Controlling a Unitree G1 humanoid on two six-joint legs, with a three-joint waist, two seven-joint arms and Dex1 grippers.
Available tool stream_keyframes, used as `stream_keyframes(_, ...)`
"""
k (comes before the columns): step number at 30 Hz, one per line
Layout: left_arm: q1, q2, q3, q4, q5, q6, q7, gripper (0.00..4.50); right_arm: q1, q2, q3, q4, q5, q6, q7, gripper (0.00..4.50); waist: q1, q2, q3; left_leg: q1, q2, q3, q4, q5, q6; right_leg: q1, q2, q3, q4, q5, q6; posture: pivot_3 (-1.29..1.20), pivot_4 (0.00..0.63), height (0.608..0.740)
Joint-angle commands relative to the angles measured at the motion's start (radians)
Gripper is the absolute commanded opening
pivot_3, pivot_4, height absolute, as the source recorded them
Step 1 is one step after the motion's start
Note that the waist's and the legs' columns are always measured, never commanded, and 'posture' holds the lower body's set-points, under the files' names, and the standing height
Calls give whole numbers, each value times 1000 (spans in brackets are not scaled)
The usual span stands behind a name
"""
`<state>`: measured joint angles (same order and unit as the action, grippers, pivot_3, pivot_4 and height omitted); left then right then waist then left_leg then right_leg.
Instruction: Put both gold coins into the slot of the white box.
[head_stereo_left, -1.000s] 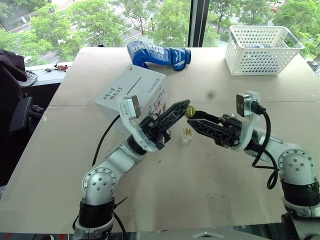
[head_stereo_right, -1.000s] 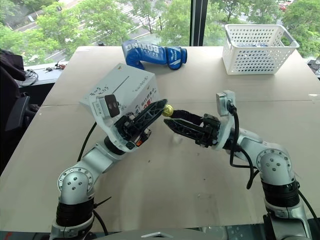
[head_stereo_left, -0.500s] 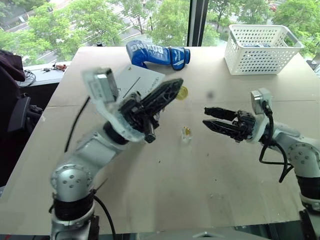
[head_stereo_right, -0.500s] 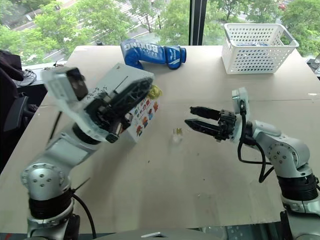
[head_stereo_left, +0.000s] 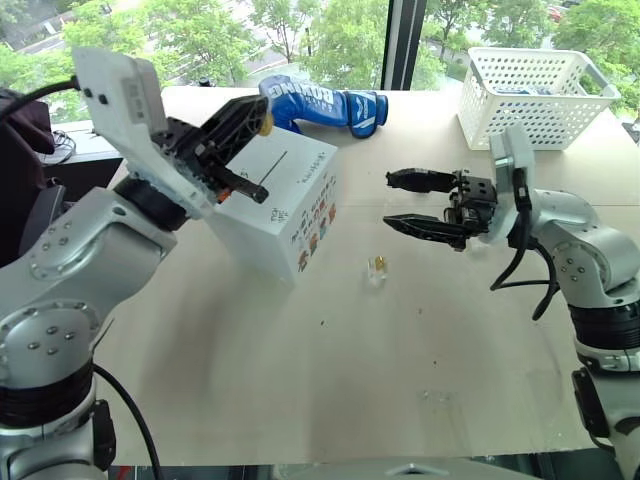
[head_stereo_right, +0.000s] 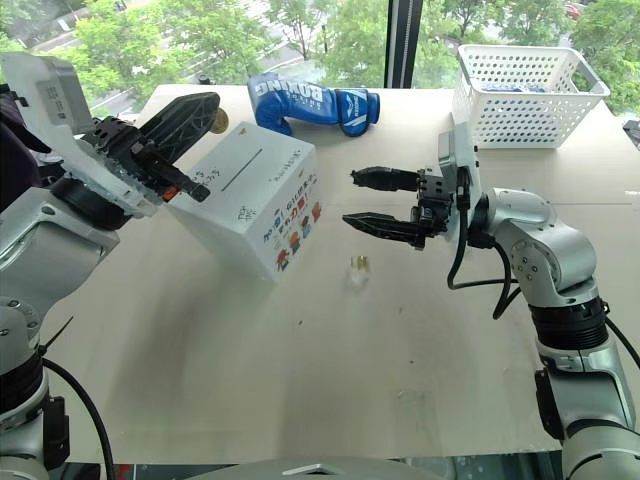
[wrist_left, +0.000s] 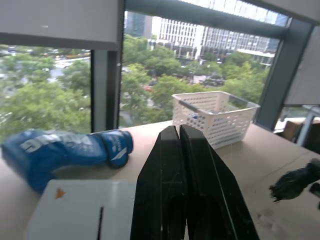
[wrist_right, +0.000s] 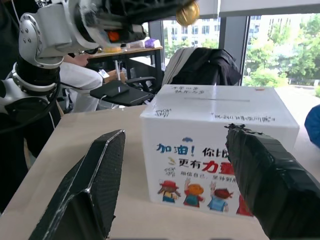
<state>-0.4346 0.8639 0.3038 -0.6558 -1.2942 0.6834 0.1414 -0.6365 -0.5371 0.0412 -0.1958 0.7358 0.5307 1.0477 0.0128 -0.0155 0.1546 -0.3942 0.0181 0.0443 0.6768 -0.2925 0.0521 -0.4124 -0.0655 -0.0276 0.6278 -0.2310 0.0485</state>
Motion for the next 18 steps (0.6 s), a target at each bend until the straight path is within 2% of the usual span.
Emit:
stream_keyframes(1, -27, -2, -7, 3, 58, 15, 39, 0, -21, 18, -19, -13, -23, -23, -32, 3458, 2, 0, 0, 0, 0, 0, 0, 0, 0, 0, 0, 0, 0, 0, 0, 0, 150, 740)
stream_keyframes(7, -71, -22, -39, 30, 110, 62, 80, 0, -11, 37, -34, -1, -67, 16, -151, 3458, 1, 0, 0, -1, -2, 0, 0, 1, -1, 0, -3, -2, 0, 0, 0, 0, 150, 740)
stream_keyframes(18, -83, -35, -65, 102, 217, 143, 33, 0, 43, -3, -94, -62, -52, 62, -229, 3458, 2, 0, 0, -1, -2, -1, 0, 1, -2, 0, -3, -4, 1, 0, 1, 0, 150, 740)
